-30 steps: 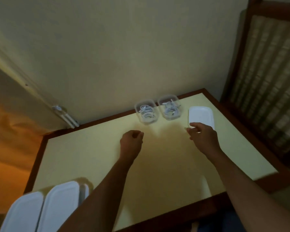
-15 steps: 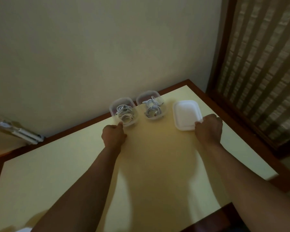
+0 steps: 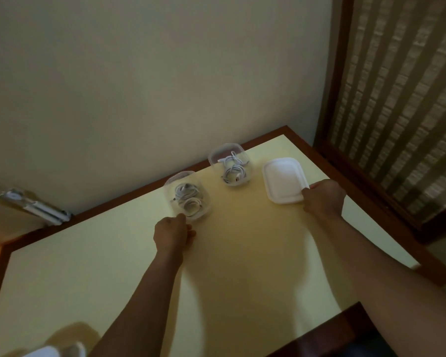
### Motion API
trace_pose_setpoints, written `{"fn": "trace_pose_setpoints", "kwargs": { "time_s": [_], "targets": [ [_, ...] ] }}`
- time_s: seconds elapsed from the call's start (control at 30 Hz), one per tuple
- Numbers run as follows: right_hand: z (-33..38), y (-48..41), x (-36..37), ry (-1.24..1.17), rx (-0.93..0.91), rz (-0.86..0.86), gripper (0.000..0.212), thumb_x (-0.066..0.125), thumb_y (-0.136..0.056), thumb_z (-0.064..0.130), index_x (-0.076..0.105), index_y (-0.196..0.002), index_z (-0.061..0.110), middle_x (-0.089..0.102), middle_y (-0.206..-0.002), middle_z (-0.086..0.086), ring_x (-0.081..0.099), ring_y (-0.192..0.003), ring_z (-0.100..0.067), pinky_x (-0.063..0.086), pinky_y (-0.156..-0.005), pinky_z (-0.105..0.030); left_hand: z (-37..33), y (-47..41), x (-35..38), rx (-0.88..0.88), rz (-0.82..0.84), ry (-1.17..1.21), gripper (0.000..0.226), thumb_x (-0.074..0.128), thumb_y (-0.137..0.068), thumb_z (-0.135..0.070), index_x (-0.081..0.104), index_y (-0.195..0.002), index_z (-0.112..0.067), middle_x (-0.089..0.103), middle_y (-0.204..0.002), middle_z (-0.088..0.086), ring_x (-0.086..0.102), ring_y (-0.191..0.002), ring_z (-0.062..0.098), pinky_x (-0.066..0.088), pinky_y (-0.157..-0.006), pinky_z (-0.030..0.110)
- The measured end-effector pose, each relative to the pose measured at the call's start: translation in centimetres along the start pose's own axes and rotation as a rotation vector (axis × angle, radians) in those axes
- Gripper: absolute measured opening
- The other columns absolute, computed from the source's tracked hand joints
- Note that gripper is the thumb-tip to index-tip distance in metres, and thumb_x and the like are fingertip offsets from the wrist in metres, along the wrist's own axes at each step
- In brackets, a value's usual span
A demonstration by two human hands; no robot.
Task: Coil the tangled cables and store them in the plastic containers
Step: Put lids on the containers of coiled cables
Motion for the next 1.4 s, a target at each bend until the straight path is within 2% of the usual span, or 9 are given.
{"fn": "trace_pose_setpoints", "kwargs": {
  "time_s": [0.23,0.33,0.53,0.7,0.83,0.97,1.1,1.27,1.4],
  "targets": [
    [0.4,2.3,-0.5,-0.062,0.058,0.055,0.02,0.074,-0.085,0.012,0.074,-0.098,-0.003,0.075,-0.087,-0.022,0.074,-0.083,-0.032,0.051,-0.075,-0.027,4.7,6.3,-4.1,-0.01,0.046,-0.041,0.02,0.059,-0.098,-0.015,0.067,-0.091,0.002,0.073,-0.076,0.018,0.065,-0.059,0.028,0.051,-0.052,0.031],
    [0.4,4.1,-1.1,-0.061,0.131,0.079,0.023,0.078,-0.079,0.014,0.073,-0.093,-0.003,0.075,-0.09,-0.02,0.073,-0.085,-0.034,0.057,-0.073,-0.034,7.0,9.8,-5.6,-0.018,0.072,-0.049,0.02,0.06,-0.097,-0.015,0.068,-0.091,0.003,0.074,-0.073,0.018,0.065,-0.054,0.024,0.05,-0.05,0.03],
    [0.5,7.4,-2.6,-0.038,0.197,0.112,0.025,0.076,-0.079,0.006,0.068,-0.098,-0.008,0.07,-0.106,-0.025,0.069,-0.098,-0.039,0.05,-0.069,-0.032,11.0,15.2,-7.9,-0.03,0.111,-0.09,0.024,0.058,-0.102,-0.02,0.067,-0.092,0.001,0.074,-0.072,0.017,0.062,-0.055,0.023,0.048,-0.051,0.028],
    [0.4,9.3,-4.0,-0.097,0.216,0.09,0.024,0.079,-0.075,0.004,0.069,-0.094,-0.007,0.071,-0.101,-0.023,0.071,-0.092,-0.037,0.055,-0.065,-0.033,13.4,17.0,-8.7,-0.019,0.135,-0.106,0.021,0.061,-0.1,-0.02,0.067,-0.087,-0.004,0.074,-0.065,0.008,0.071,-0.065,0.029,0.052,-0.056,0.033],
    [1.7,12.0,-4.7,-0.138,0.18,0.14,0.014,0.072,-0.079,0.004,0.066,-0.065,0.003,0.067,-0.067,-0.006,0.067,-0.063,-0.02,0.04,-0.048,-0.022,14.5,18.2,-9.1,-0.026,0.157,-0.112,0.022,0.062,-0.099,-0.022,0.067,-0.088,-0.003,0.075,-0.07,0.009,0.073,-0.066,0.025,0.053,-0.054,0.031],
    [1.9,17.7,-3.5,-0.364,0.118,0.243,0.015,0.075,-0.082,0.006,0.066,-0.076,0.016,0.072,-0.064,-0.007,0.075,-0.061,-0.026,0.061,-0.08,-0.039,14.7,19.1,-9.7,-0.019,0.171,-0.077,0.022,0.063,-0.101,-0.021,0.066,-0.093,0.0,0.076,-0.077,0.011,0.074,-0.067,0.02,0.054,-0.053,0.029],
    [1.1,24.0,-1.3,-0.404,0.097,0.381,0.013,0.076,-0.083,0.007,0.067,-0.079,0.016,0.072,-0.058,-0.009,0.074,-0.056,-0.03,0.062,-0.079,-0.05,15.0,19.5,-10.0,-0.023,0.192,-0.043,0.028,0.065,-0.1,-0.023,0.065,-0.096,0.005,0.076,-0.078,0.013,0.074,-0.066,0.017,0.057,-0.056,0.03],
    [0.8,29.3,-0.2,-0.298,0.039,0.458,0.016,0.075,-0.086,0.011,0.067,-0.078,0.021,0.074,-0.063,-0.006,0.073,-0.054,-0.025,0.062,-0.077,-0.044,15.2,20.5,-10.9,-0.001,0.186,-0.036,0.036,0.056,-0.105,-0.028,0.067,-0.095,0.004,0.075,-0.081,0.013,0.073,-0.066,0.017,0.056,-0.054,0.026],
    [1.0,31.1,0.1,-0.182,-0.028,0.439,0.006,0.078,-0.084,0.017,0.072,-0.083,0.015,0.073,-0.066,-0.004,0.071,-0.054,-0.019,0.059,-0.057,-0.029,15.0,20.1,-12.1,0.022,0.074,0.037,0.034,0.054,-0.105,-0.034,0.065,-0.094,-0.005,0.073,-0.083,0.015,0.073,-0.067,0.022,0.054,-0.051,0.03]
  ]
}}
Point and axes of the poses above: each hand's wrist, its own y-axis away from the middle knuckle, its own x-axis out of the palm, z = x × y, the point moved 8 cm from there along -y, towards the middle knuckle
